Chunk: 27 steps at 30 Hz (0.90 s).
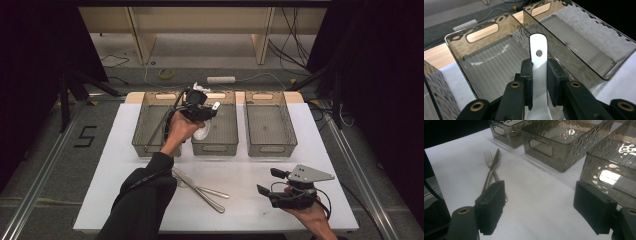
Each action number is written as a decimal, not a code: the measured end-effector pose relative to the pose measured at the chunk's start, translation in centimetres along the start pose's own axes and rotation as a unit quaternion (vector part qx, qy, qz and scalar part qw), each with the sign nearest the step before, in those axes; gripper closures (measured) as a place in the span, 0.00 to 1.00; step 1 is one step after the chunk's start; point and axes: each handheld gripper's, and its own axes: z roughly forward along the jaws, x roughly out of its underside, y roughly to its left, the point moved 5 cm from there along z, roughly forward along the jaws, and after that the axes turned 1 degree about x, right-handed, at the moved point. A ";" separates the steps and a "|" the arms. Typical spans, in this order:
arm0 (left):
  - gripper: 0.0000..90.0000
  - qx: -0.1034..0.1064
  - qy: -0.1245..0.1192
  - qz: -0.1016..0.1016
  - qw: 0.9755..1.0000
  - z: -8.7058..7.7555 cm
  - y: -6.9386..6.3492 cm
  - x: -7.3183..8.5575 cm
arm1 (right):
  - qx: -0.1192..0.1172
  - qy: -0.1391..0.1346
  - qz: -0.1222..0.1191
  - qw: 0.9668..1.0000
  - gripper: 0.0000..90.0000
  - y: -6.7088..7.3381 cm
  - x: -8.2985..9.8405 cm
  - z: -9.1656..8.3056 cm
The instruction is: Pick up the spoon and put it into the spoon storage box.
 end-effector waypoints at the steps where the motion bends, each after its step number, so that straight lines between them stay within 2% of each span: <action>1: 0.84 -0.002 0.001 0.001 1.000 0.1 0.1 0.0 | 0.000 0.000 0.000 1.000 0.29 0.0 0.0 0.0; 7: 0.84 -0.012 -0.010 -0.019 1.000 0.9 0.7 0.3 | 0.000 0.001 -0.001 1.000 0.29 -0.1 0.0 -0.1; 13: 0.84 -0.018 -0.008 -0.023 1.000 1.5 0.9 0.6 | -0.001 0.002 -0.001 1.000 0.29 0.0 0.0 0.0; 18: 0.84 -0.023 -0.019 -0.032 0.999 1.8 1.2 0.7 | -0.001 0.004 -0.002 1.000 0.29 0.1 0.1 0.0; 27: 0.84 -0.031 -0.015 -0.043 0.998 2.7 1.8 1.6 | -0.002 0.003 -0.002 1.000 0.29 0.1 0.1 0.0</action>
